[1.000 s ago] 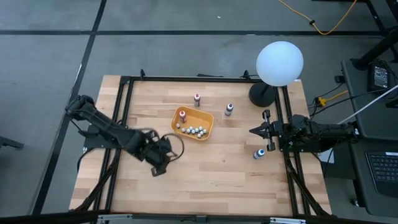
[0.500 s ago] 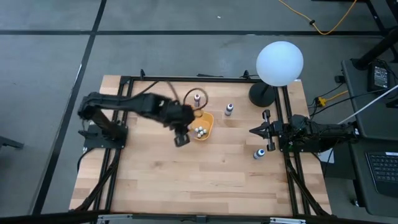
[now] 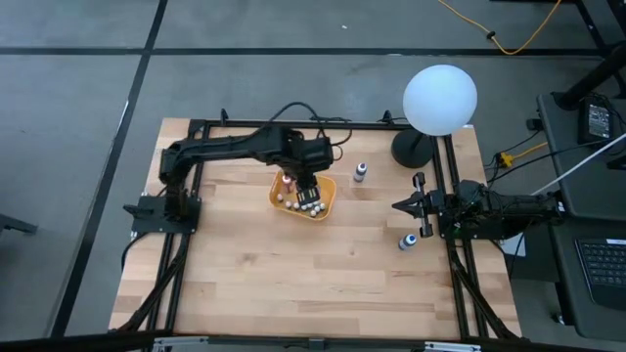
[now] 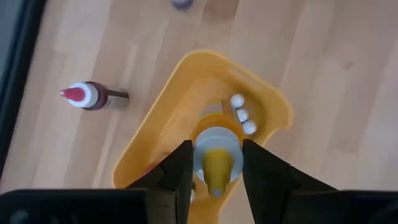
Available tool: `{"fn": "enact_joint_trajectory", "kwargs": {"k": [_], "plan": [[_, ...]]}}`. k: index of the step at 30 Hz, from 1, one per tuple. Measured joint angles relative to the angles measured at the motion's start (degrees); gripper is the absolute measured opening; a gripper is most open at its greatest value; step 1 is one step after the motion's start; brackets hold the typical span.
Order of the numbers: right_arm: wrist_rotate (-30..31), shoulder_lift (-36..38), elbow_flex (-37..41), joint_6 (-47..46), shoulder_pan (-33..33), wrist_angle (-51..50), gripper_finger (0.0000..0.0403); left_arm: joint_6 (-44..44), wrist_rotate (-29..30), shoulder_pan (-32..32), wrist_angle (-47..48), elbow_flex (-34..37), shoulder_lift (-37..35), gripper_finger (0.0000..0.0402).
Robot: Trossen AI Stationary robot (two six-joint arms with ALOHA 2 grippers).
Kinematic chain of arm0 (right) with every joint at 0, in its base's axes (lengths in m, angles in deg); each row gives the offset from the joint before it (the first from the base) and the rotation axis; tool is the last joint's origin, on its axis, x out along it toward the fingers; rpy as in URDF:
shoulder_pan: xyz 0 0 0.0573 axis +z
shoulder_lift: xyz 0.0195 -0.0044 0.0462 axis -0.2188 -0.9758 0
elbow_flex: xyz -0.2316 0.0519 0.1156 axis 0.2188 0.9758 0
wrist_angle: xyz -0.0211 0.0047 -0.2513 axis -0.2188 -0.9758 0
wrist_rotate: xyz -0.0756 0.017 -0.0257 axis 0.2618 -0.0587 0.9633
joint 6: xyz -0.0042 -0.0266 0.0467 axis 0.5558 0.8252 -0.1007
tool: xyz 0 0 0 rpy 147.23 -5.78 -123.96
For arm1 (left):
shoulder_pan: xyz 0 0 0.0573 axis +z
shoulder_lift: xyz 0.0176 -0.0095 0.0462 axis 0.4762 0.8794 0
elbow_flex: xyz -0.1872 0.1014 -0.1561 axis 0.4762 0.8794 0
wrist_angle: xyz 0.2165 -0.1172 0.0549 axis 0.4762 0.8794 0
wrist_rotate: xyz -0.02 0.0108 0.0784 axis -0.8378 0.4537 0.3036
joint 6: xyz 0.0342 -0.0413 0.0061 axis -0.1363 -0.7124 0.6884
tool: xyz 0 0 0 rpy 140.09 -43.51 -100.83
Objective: Pick & Place food coloring
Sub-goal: Put the large yellow food coloring bottle into the yellow bin
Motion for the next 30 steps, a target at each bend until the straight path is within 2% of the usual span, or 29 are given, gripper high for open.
{"fn": "enact_joint_trajectory", "kwargs": {"k": [5, 18, 30], "plan": [[0.0, 0.0, 0.0, 0.0, 0.0, 0.0, 0.0008, 5.6, 0.0, 1.9, 0.8, 1.0, 2.6, 0.0112], [1.5, 0.0, 0.0, 0.0, 0.0, -0.1, 0.0008, 16.5, -2.1, 7.2, -5.3, 10.7, 2.8, 0.011], [1.5, 0.0, 0.0, 0.0, 0.0, -0.3, 0.0008, 20.3, -3.7, 9.4, -13.2, 17.7, 2.8, 0.0112]]}}
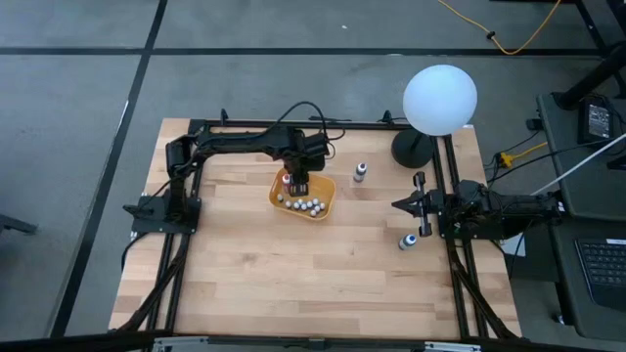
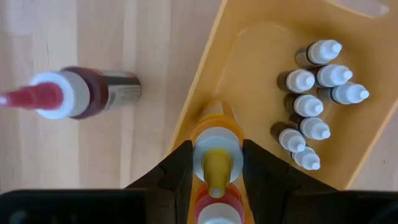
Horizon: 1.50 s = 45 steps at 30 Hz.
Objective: Pick & Place food coloring
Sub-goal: Put the large yellow food coloring bottle into the yellow bin
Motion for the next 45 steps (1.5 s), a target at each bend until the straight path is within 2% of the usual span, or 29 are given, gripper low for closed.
{"fn": "enact_joint_trajectory", "kwargs": {"k": [25, 32, 41, 45], "plan": [[0.0, 0.0, 0.0, 0.0, 0.0, 0.0, 0.0008, 1.2, 2.7, 0.0, 2.1, 0.5, -0.1, 0.0118], [0.0, 0.0, 0.0, 0.0, 0.0, 0.0, 0.0008, 0.1, 1.0, 0.0, 2.1, 0.5, -0.1, 0.0137], [0.0, 0.0, 0.0, 0.0, 0.0, 0.0, 0.0008, -0.3, 1.8, -0.1, 2.1, 0.5, -0.1, 0.0146], [0.0, 0.0, 0.0, 0.0, 0.0, 0.0, 0.0008, 0.0, 2.9, -0.2, 4.9, -1.7, -0.1, 0.0151]]}}
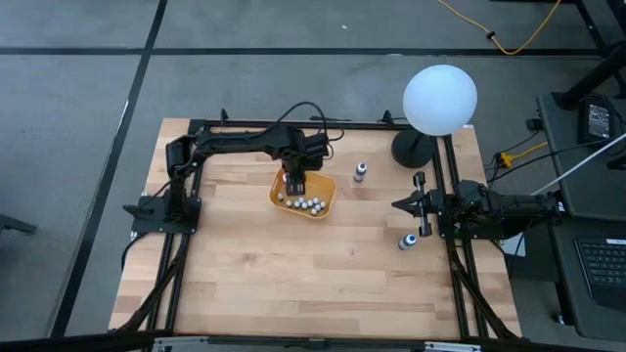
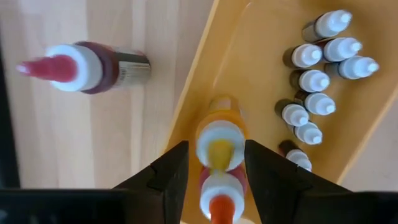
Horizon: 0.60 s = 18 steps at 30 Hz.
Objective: Pick & Place food coloring
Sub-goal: Put the large yellow food coloring bottle into the yellow bin, then put the large red food coloring bottle into the yellow bin
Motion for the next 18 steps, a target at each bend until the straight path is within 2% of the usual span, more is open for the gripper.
{"fn": "enact_joint_trajectory", "kwargs": {"k": [11, 15, 18], "plan": [[0.0, 0.0, 0.0, 0.0, 0.0, 0.0, 0.0008, 0.4, 1.2, 0.2, 8.2, -13.7, 0.0, 0.017], [0.0, 0.0, 0.0, 0.0, 0.0, 0.0, 0.0008, -1.7, 1.5, 2.1, 8.3, -18.6, 0.0, 0.0187], [0.0, 0.0, 0.0, 0.0, 0.0, 0.0, 0.0008, -2.6, -0.3, 4.6, 8.2, -19.1, -0.1, 0.0204]]}}
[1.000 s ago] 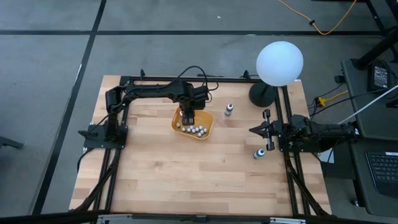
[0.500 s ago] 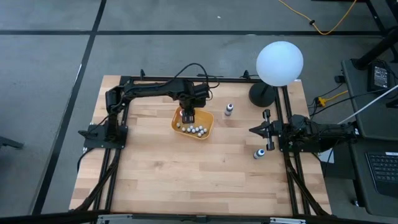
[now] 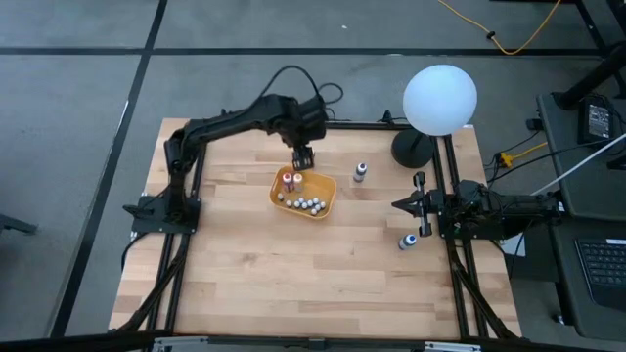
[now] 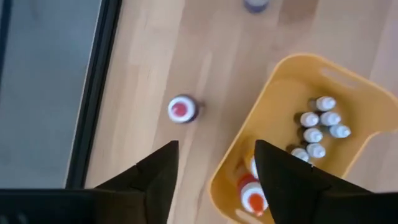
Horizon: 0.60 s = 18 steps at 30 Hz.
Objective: Pick & Place food coloring
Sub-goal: Put the large red food coloring bottle into the yellow bin
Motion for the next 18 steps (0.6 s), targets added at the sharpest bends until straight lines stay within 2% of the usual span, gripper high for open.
{"fn": "enact_joint_trajectory", "kwargs": {"k": [9, 18], "plan": [[0.0, 0.0, 0.0, 0.0, 0.0, 0.0, 0.0008, 4.0, -2.9, 5.5, -1.8, 0.1, 3.6, 0.0261], [0.0, 0.0, 0.0, 0.0, 0.0, 0.0, 0.0008, 9.9, -4.3, 6.5, -2.8, 0.1, 11.8, 0.0274]]}}
